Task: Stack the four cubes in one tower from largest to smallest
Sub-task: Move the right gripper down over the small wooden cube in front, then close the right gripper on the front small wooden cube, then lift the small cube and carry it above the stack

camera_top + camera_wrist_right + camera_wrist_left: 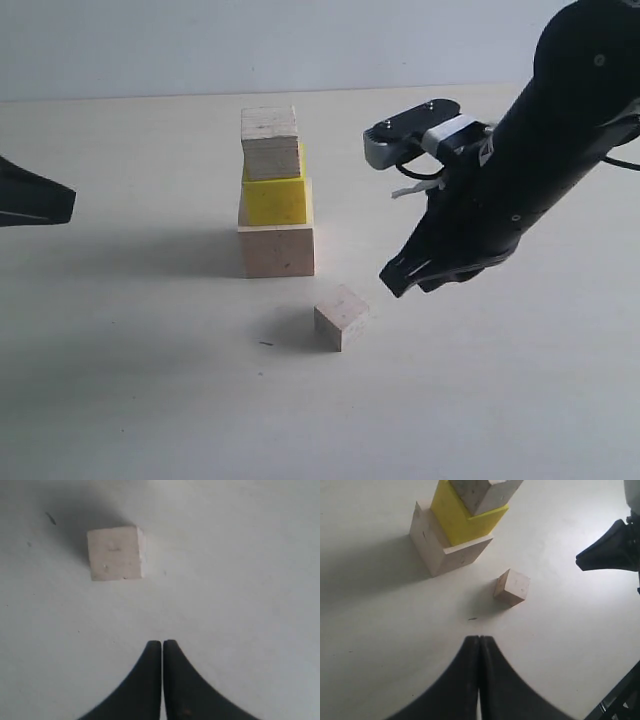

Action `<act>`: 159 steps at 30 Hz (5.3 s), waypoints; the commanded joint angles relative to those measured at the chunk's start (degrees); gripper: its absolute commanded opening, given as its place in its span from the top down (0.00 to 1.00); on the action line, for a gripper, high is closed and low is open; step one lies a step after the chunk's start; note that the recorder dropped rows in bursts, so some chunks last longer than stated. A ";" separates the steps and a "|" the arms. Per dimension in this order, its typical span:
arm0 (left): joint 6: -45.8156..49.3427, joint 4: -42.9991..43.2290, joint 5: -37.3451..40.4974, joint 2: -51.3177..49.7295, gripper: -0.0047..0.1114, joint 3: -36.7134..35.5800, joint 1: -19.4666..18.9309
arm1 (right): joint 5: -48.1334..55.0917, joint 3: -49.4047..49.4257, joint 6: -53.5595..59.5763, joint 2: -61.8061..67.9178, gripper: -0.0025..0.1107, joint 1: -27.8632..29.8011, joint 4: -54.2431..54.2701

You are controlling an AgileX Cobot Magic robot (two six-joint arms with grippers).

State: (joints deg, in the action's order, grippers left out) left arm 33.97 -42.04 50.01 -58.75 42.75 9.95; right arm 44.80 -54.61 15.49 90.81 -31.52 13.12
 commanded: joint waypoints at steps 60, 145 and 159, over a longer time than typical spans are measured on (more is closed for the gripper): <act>9.05 -0.12 1.69 0.32 0.96 -0.83 0.32 | -13.84 -3.58 10.91 14.23 0.38 -7.16 6.29; 8.92 -5.27 1.34 2.26 0.96 -0.83 0.32 | 25.16 -62.56 -47.57 17.67 0.98 -13.82 -19.27; 8.19 -5.27 0.83 2.37 0.96 -0.83 0.32 | 25.16 -57.22 -49.59 21.42 0.98 -13.11 -19.31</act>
State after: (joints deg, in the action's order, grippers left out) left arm 42.80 -46.68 50.98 -56.68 42.13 9.95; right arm 70.28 -111.81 -34.08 111.78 -45.00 -6.37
